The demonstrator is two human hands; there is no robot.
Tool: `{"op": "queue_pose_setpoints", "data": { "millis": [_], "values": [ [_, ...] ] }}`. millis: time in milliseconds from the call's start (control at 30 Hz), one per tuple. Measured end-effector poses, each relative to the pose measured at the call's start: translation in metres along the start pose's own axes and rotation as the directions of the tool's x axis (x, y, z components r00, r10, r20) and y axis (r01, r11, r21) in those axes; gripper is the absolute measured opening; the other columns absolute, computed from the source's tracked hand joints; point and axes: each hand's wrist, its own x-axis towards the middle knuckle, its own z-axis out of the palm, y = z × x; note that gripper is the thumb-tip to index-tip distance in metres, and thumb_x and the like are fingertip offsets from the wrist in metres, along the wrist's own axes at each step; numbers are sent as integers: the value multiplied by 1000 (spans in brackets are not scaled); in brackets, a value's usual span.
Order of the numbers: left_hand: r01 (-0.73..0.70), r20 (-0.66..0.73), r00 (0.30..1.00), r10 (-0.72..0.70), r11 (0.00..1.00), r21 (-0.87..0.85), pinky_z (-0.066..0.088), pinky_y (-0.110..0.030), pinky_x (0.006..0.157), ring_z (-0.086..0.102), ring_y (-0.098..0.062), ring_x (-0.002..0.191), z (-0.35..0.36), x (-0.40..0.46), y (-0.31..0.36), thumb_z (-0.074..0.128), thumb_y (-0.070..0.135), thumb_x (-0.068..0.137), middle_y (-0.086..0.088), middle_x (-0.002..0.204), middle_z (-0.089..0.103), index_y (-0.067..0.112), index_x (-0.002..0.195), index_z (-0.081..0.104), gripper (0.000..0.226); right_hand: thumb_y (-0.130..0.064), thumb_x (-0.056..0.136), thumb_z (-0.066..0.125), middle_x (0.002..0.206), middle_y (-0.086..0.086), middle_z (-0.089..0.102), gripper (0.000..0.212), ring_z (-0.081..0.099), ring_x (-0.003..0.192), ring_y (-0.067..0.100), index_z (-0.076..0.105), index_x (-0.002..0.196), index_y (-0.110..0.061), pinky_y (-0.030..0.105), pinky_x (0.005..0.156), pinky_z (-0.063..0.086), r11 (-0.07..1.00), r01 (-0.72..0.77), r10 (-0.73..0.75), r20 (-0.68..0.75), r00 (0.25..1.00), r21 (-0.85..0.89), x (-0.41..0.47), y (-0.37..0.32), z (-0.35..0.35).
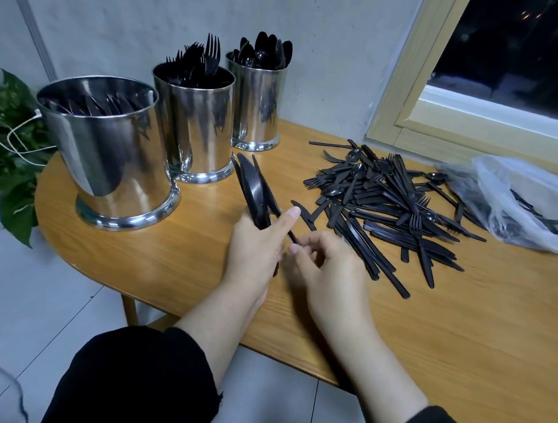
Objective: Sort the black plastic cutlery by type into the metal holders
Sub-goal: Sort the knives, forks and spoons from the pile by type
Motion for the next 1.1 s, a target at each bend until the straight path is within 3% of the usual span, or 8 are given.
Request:
{"op": "queue_pose_setpoints", "data": {
  "millis": [100, 167, 300, 433, 633, 900, 1000, 1100],
  "values": [
    [26, -42, 999, -26, 1000, -5, 52, -39, 65, 56, -16, 63, -1, 2, -3, 66, 30, 96, 6, 63, 58, 15, 81, 67, 22, -28, 95, 66, 81, -10, 61, 10, 54, 79, 15, 69, 89, -20, 32, 73, 43, 988, 144, -143, 23, 989, -52, -2, -2, 7],
    [53, -55, 997, -55, 998, -32, 46, -35, 58, 53, -15, 57, 0, 1, -3, 56, 26, 104, 1, 64, 58, 13, 82, 67, 27, -33, 99, 56, 87, -6, 63, 20, 56, 84, 20, 69, 92, -20, 42, 77, 46, 980, 128, -132, -16, 991, -150, 0, 7, 5],
    [41, -18, 999, -42, 998, -48, 48, -30, 50, 57, -19, 51, 3, -4, 4, 46, 25, 110, -3, 60, 58, 10, 95, 63, 26, -37, 96, 62, 107, -2, 63, 24, 56, 107, 24, 69, 112, -21, 40, 84, 37, 882, -20, 6, -32, 999, -471, 15, 25, -10],
    [0, -4, 1000, 0, 999, 33, 47, -32, 55, 55, -18, 51, 3, -4, 4, 47, 28, 110, 3, 58, 52, 15, 100, 63, 23, -42, 97, 61, 101, -4, 60, 25, 55, 102, 22, 72, 108, -22, 36, 78, 30, 771, 33, 48, 110, 993, -636, 29, 29, -13],
    [-12, 24, 1000, 10, 998, 61, 45, -35, 60, 51, -17, 53, 2, -5, 4, 47, 28, 109, 4, 59, 49, 15, 100, 64, 24, -29, 97, 60, 96, -2, 62, 18, 59, 95, 24, 74, 103, -18, 38, 87, 43, 785, 66, 24, 136, 990, -616, 32, 32, -14],
    [-6, 32, 999, 5, 999, 47, 46, -32, 57, 52, -16, 54, 3, -7, 5, 49, 26, 109, 2, 61, 52, 14, 100, 64, 21, -21, 90, 63, 85, 3, 60, 18, 59, 77, 25, 73, 85, -7, 34, 67, 50, 801, 127, -23, 181, 983, -586, 13, 34, -33],
    [13, 59, 998, -18, 997, 76, 42, -32, 58, 48, -16, 53, 4, -9, 7, 55, 27, 107, 5, 59, 48, 16, 97, 67, 19, -17, 90, 66, 88, 4, 63, 12, 58, 80, 21, 73, 88, -7, 27, 69, 41, 873, 29, -3, 54, 999, -487, 7, 37, -42],
    [38, 68, 997, -44, 996, 82, 34, -29, 52, 37, -13, 50, 5, -14, 9, 66, 31, 100, 7, 56, 39, 26, 74, 63, 27, -5, 86, 68, 87, 6, 66, 5, 59, 81, 23, 72, 88, -4, 20, 70, 34, 941, -22, -34, -159, 987, -337, -3, 34, -41]
  ]
}}
